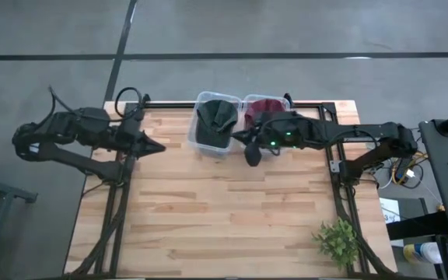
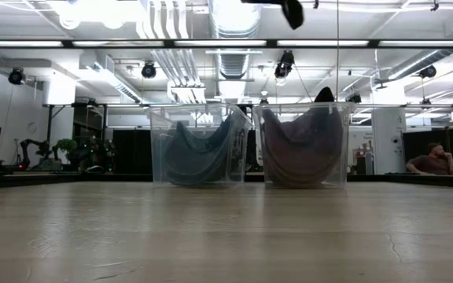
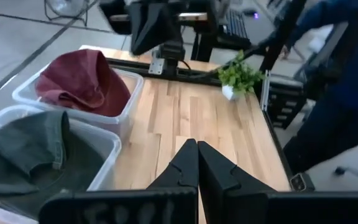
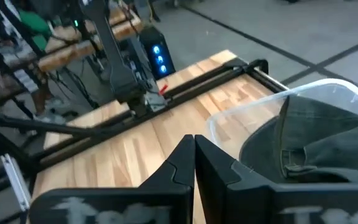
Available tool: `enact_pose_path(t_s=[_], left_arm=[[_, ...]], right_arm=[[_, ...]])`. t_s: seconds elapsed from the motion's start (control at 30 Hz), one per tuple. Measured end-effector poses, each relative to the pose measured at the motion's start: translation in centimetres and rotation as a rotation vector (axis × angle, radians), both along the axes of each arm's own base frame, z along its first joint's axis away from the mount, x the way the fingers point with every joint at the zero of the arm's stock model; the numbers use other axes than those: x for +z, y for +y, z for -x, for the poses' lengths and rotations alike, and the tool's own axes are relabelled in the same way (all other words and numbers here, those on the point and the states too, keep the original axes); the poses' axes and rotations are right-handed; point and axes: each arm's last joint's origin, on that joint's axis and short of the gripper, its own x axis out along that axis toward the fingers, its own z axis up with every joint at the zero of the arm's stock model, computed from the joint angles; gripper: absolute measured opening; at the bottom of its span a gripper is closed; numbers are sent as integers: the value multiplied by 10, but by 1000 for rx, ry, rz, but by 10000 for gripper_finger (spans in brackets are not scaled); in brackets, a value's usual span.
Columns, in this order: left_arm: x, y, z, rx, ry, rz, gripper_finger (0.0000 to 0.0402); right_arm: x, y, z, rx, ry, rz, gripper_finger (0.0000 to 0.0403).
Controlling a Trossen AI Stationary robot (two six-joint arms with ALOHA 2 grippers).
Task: Pick & Place hat
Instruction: Return to Home Position
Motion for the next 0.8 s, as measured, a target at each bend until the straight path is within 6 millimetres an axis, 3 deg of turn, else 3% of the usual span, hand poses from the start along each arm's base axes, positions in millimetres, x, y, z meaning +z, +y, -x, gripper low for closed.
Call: enact_pose_path(t_s=[0.1, 0.2, 0.3, 0.4, 0.6, 0.8], left_arm=[[-13, 2, 10, 35, -46, 39, 0], [-31, 5, 19, 127, -34, 67, 0], [-48, 7, 24, 187, -12, 40, 0], [-65, 8, 27, 193, 18, 11, 0], [-86, 9, 24, 263, 29, 6, 0], [-84, 7, 22, 196, -32, -13, 0]], right_arm=[[-2, -1, 21, -65, -30, -24, 8], [-9, -4, 47, -163, 53, 24, 9], [-14, -3, 74, -184, 133, 28, 9], [-17, -1, 92, -197, 93, 5, 9], [-34, -1, 110, -166, 18, 23, 9], [-66, 3, 118, -56, 44, 16, 9]])
